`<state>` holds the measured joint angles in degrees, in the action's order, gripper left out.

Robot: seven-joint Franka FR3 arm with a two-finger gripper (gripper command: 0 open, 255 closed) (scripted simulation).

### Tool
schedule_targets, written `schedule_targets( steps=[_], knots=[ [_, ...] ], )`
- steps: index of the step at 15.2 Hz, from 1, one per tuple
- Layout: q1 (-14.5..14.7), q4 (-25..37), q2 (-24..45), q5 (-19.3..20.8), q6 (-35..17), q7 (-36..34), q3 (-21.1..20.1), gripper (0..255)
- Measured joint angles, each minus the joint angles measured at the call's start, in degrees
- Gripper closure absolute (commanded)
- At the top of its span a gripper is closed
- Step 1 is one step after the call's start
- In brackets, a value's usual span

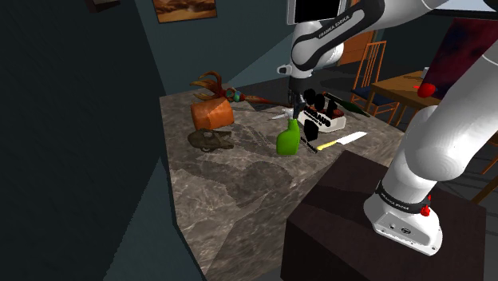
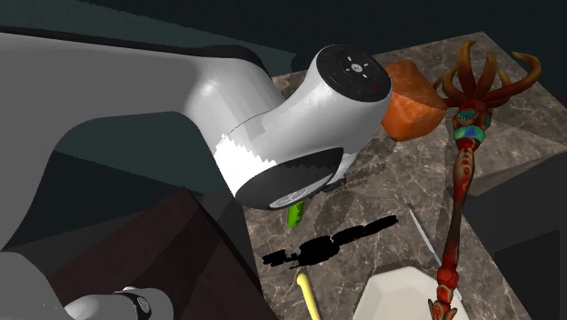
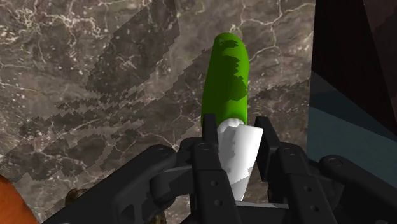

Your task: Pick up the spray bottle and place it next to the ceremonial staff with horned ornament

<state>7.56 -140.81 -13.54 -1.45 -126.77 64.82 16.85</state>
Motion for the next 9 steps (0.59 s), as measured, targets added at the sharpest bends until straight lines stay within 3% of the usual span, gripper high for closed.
schedule_targets(
  steps=[3,4,9],
  knots=[
    [0.01,-0.03,0.04,-0.02,-0.09,0.01,0.00,255],
    [0.01,-0.04,0.04,-0.02,-0.09,0.01,0.00,0],
    [0.01,-0.03,0.04,-0.02,-0.10,0.01,0.00,0]
  ],
)
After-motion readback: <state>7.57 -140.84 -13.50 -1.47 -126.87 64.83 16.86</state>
